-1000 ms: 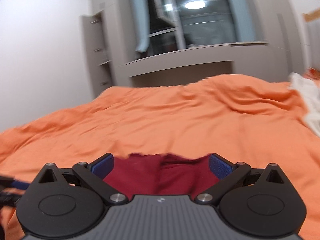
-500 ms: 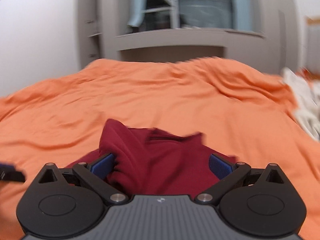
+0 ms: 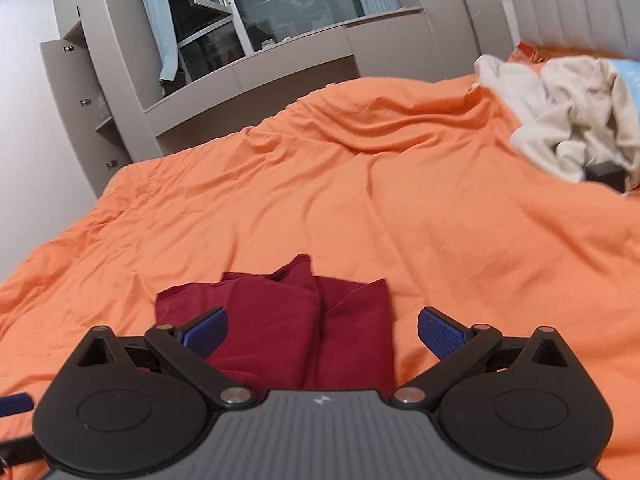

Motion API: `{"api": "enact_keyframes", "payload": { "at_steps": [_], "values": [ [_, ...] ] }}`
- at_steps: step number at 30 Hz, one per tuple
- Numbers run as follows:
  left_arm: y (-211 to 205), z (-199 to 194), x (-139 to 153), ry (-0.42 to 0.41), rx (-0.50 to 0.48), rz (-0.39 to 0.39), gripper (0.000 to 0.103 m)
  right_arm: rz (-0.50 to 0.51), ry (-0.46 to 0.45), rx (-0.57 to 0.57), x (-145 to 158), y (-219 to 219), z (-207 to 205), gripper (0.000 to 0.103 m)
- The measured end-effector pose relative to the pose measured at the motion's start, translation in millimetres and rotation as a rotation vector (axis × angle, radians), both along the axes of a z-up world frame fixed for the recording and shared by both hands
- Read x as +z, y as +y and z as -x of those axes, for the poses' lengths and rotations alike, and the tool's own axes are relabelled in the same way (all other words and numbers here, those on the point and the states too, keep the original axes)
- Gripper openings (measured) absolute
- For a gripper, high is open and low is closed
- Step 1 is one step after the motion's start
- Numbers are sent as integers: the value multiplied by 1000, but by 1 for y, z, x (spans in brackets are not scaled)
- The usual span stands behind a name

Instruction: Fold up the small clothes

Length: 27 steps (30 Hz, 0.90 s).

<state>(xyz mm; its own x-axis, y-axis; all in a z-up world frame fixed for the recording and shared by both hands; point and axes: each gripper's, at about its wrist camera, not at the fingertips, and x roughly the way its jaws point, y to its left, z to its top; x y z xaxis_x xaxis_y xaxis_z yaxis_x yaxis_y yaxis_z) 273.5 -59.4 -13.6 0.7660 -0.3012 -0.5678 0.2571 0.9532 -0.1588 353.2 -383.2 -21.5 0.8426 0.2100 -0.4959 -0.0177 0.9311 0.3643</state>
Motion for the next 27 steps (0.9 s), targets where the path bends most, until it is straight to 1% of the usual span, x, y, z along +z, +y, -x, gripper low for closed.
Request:
{"api": "enact_keyframes", "payload": {
  "at_steps": [4,6,7,9,10,12,13,14,16,18,21,23,25,26,27],
  "values": [
    [-38,0,5,-83,-143,-102,102,-40,-2,46,-6,4,-11,103],
    [-55,-1,4,-105,-197,-143,102,-36,-9,75,-8,7,-17,102],
    [-62,-2,3,-109,-217,-155,102,-26,-16,90,-9,8,-21,98],
    [-73,-4,0,-111,-253,-166,102,-7,-18,92,-11,9,-25,82],
    [-77,-5,-1,-110,-268,-167,102,-7,-12,91,-13,9,-26,79],
    [-84,-7,-2,-116,-290,-169,98,-14,0,109,-17,11,-28,71],
    [-87,-8,-3,-121,-295,-176,94,-13,4,117,-17,13,-28,67],
    [-89,-8,-3,-125,-301,-184,92,-8,8,122,-18,14,-28,61],
    [-93,-8,-5,-135,-320,-191,88,0,19,131,-19,17,-29,56],
    [-95,-8,-6,-131,-344,-184,81,-1,36,139,-21,18,-29,49],
    [-97,-9,-10,-116,-377,-178,73,-12,70,139,-26,18,-31,43],
    [-98,-8,-13,-109,-386,-181,63,-29,85,140,-29,16,-32,41],
    [-100,-9,-16,-102,-387,-186,57,-47,93,139,-31,15,-33,37],
    [-100,-11,-17,-97,-384,-188,52,-51,94,141,-31,15,-33,30],
    [-101,-13,-18,-90,-379,-190,49,-53,92,142,-31,15,-33,23]
  ]
}}
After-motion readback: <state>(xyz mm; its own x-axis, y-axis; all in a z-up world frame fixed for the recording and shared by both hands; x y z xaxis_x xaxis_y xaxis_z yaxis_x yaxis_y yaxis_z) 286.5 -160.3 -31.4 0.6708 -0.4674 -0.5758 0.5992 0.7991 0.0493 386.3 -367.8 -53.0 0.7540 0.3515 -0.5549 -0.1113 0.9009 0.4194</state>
